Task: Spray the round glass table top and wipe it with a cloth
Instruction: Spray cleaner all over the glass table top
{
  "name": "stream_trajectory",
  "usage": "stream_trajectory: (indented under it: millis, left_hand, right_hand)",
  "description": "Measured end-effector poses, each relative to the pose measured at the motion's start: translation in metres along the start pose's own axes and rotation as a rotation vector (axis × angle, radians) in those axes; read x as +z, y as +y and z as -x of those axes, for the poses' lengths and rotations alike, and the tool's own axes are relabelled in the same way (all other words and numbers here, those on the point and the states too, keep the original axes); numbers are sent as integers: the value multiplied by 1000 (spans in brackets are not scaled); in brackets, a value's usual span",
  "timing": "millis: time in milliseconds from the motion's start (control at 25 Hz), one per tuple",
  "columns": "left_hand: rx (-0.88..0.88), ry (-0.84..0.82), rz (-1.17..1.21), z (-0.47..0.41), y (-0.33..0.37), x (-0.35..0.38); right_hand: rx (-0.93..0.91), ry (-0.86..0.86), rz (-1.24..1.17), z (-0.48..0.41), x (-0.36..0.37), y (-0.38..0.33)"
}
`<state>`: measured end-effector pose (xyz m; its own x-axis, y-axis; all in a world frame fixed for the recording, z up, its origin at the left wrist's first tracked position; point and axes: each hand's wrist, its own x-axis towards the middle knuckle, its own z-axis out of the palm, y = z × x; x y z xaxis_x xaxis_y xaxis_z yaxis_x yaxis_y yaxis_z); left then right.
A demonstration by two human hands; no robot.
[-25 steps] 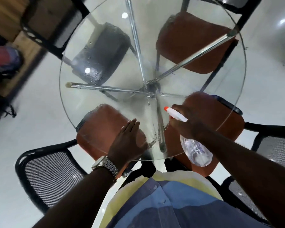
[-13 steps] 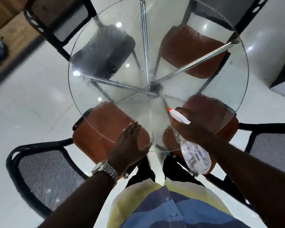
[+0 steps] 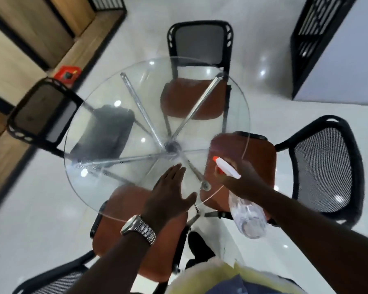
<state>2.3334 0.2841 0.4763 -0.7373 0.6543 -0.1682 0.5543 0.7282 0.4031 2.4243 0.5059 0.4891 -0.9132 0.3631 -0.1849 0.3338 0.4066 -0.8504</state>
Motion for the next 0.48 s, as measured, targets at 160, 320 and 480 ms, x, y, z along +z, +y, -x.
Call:
stream_trajectory:
  millis: [160, 320, 480]
  left_hand:
    - [152, 28, -68, -17, 89, -1]
    - [314, 58, -37, -29, 208, 16]
    - [457, 102, -10, -33, 312, 41]
  right_hand:
    - [-123, 152, -163, 48, -78, 29]
    - [-135, 336, -150, 105, -176, 65]
    - [-84, 460, -23, 162, -262, 90]
